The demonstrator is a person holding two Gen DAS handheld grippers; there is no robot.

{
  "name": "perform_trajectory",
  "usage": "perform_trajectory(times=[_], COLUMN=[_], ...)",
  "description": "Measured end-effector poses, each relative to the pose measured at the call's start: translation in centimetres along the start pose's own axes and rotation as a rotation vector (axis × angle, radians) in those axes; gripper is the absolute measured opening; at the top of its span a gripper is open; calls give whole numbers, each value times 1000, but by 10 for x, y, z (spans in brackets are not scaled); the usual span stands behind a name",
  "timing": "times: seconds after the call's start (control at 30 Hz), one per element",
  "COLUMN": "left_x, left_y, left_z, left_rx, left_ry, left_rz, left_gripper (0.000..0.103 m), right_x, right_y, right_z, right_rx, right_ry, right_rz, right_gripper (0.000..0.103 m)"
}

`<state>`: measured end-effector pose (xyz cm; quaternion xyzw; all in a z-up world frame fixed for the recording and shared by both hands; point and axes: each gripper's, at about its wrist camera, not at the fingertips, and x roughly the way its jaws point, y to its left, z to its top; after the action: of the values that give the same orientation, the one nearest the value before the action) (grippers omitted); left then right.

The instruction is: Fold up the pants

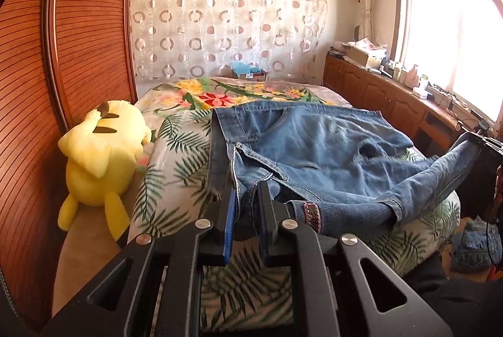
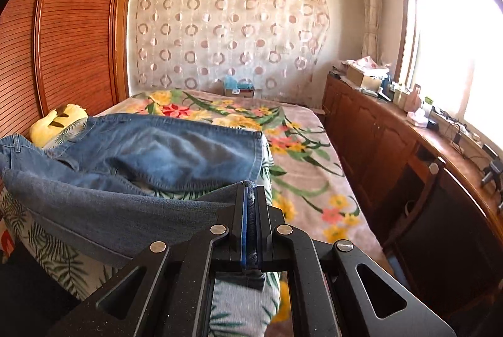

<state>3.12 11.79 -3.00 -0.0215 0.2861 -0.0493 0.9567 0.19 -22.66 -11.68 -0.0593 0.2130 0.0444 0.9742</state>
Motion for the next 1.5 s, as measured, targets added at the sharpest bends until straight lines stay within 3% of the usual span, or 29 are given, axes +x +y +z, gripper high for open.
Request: perform_trajectory(times=[0.23,0.53,0.9,1.07,1.3,1.5], left_x=[37,82,99,122,162,205], left_y=[-2,0,-7,-5,1,11], left_z=[25,39,94,124,156,153], left_rx=[42,50,61,73,92,79], left_ry=[15,72,13,-2,-8,56], left_rz=[19,14,13,18,38,57], left_gripper=[14,14,13,13,13,13], right_x=[47,108,117,146,199,244], right_y=[8,6,-11,-14,-9,2], right_z=[8,9,71,84,92,87], right_rx=[-36,-65,-54,-56,-65,-89], right_ry=[0,93,-13,-29,-21,45], right_rz=[-8,-11,-20,-32,-42,-37], right_gripper=[3,3,3,3,3,3])
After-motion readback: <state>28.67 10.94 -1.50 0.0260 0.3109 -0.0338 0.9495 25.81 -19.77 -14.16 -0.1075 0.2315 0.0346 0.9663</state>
